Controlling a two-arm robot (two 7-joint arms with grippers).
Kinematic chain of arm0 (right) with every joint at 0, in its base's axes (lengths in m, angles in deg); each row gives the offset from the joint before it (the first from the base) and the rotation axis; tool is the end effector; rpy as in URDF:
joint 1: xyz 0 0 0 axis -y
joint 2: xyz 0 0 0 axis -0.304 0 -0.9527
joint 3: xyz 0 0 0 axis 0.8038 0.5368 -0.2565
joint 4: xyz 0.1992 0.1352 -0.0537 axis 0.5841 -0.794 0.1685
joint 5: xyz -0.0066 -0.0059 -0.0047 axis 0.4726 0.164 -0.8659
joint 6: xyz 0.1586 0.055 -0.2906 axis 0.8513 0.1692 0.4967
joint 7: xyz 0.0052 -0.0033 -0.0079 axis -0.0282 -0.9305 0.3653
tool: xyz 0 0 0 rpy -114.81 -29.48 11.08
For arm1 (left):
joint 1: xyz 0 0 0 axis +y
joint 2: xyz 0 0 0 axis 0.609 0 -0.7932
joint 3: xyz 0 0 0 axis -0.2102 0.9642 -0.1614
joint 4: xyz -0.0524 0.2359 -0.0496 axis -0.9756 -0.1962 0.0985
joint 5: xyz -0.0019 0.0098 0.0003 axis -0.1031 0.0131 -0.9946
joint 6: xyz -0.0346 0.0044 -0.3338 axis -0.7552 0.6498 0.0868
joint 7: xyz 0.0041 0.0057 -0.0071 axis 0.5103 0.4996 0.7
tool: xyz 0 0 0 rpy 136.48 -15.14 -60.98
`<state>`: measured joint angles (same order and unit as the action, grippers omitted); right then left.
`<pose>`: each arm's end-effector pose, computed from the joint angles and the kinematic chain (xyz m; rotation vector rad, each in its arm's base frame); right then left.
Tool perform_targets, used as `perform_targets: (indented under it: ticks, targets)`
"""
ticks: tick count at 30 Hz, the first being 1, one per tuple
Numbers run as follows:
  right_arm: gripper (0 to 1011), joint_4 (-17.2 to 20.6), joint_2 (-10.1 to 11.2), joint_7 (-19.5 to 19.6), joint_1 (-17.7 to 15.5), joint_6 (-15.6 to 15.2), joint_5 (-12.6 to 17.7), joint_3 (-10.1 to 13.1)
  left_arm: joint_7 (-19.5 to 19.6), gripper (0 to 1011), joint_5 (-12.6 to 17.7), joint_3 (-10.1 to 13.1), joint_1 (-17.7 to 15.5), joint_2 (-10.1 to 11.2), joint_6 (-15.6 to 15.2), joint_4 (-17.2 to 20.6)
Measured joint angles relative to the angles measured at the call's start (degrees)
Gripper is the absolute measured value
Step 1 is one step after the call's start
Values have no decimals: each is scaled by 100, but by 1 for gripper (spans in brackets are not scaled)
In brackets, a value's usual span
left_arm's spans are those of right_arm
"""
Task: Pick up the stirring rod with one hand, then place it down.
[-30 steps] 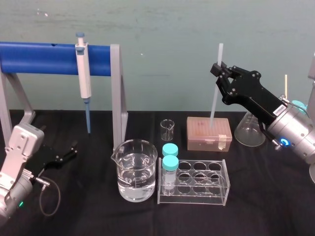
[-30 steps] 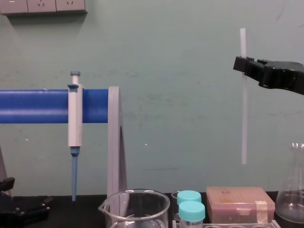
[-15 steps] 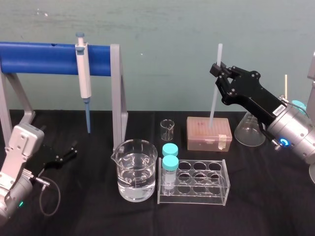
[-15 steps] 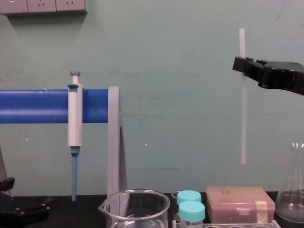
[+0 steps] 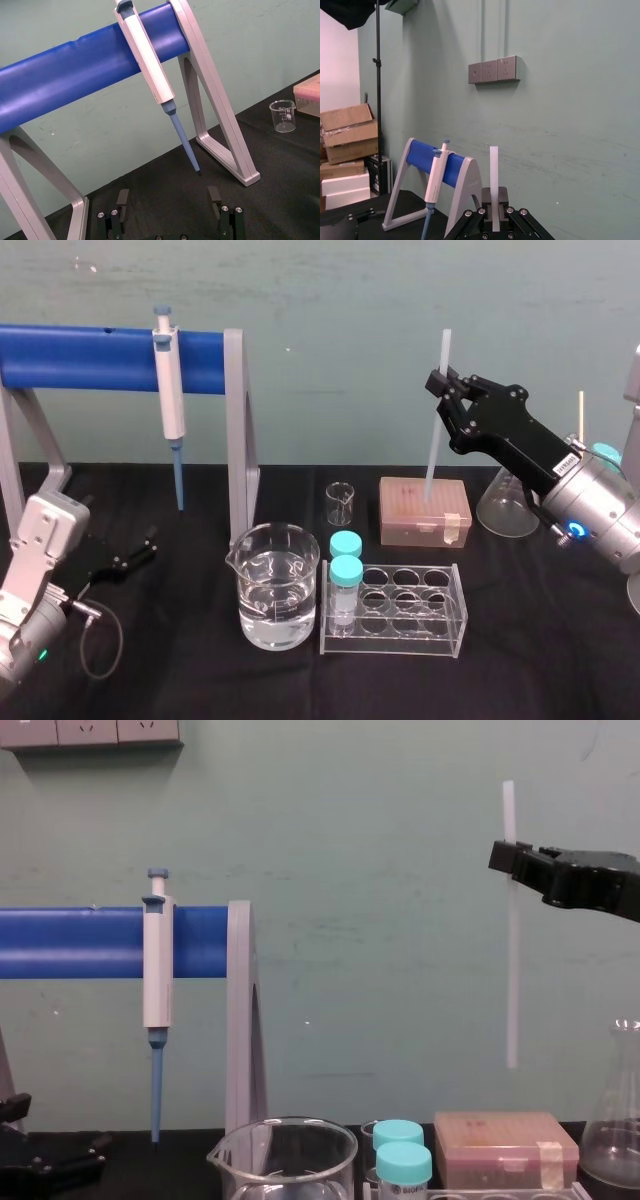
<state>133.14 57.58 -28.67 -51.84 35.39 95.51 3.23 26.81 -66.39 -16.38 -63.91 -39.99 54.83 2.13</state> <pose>0.4205 -0.0258 -0.1544 0.2208 -0.2056 -0.8178 0.3763 0.0509 -0.2723 0.3045 -0.2848 1.2479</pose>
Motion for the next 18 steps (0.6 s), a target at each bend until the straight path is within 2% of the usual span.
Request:
perform_targets:
  ticks: [14, 18]
  targets:
    - [69, -11, 1, -43, 1, 4, 23, -28, 0, 1000, 0, 0, 0, 0, 0, 0]
    - [69, -35, 79, -262, -13, 25, 139, -35, 0, 1000, 0, 0, 0, 0, 0, 0]
